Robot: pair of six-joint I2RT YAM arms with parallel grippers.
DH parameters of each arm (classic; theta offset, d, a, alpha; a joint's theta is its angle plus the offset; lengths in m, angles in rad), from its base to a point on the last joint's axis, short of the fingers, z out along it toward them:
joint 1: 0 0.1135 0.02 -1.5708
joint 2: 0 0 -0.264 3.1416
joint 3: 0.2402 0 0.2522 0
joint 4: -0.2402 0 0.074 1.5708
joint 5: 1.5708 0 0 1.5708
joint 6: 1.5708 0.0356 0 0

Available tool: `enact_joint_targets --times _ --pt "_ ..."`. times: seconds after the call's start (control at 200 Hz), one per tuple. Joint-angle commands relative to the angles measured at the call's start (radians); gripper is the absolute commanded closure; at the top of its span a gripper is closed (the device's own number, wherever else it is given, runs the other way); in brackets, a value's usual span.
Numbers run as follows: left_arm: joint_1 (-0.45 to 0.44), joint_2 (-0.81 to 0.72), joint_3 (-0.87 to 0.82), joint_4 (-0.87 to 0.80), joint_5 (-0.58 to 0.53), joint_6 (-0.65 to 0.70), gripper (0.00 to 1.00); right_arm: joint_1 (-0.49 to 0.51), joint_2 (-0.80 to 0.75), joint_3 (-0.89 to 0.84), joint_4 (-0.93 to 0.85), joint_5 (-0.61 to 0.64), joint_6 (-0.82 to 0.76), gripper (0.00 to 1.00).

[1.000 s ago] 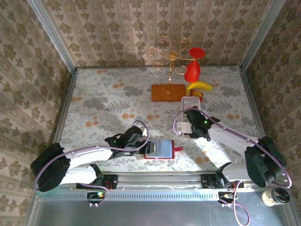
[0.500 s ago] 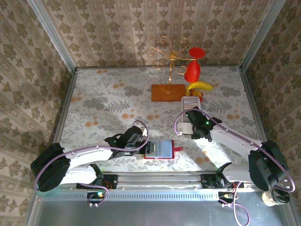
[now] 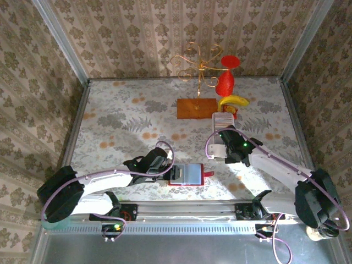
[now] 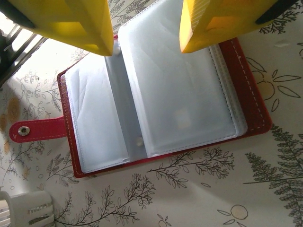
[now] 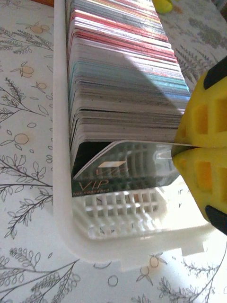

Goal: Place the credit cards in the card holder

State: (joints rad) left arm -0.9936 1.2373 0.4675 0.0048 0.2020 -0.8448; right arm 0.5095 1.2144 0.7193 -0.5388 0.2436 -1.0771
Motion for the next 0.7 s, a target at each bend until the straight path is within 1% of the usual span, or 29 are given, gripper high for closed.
enact_joint_targets --times 0.0,0.18,0.225,0.445,0.52,0.6,0.695 --pt "-0.003 0.005 0.017 -0.025 -0.009 -0.014 0.57 -0.002 -0.037 0.04 0.063 0.009 0.024 0.99" --pt "-0.003 0.004 0.027 -0.053 -0.025 -0.007 0.53 -0.002 -0.068 0.058 0.007 -0.038 0.055 1.0" --pt "-0.002 0.004 0.028 -0.059 -0.027 -0.006 0.52 -0.002 -0.073 0.064 -0.042 -0.055 0.058 1.0" --pt "-0.005 0.012 0.038 -0.065 -0.021 -0.007 0.5 0.004 -0.113 0.097 -0.153 -0.143 0.125 1.0" --pt "-0.005 0.016 0.042 -0.06 -0.014 -0.005 0.54 0.012 -0.136 0.114 -0.184 -0.183 0.185 1.0" --pt "-0.006 0.02 0.048 -0.07 -0.016 -0.005 0.54 0.025 -0.162 0.133 -0.194 -0.215 0.261 1.0" --pt "-0.005 0.029 0.055 -0.081 -0.021 -0.008 0.54 0.047 -0.203 0.138 -0.16 -0.239 0.418 1.0"
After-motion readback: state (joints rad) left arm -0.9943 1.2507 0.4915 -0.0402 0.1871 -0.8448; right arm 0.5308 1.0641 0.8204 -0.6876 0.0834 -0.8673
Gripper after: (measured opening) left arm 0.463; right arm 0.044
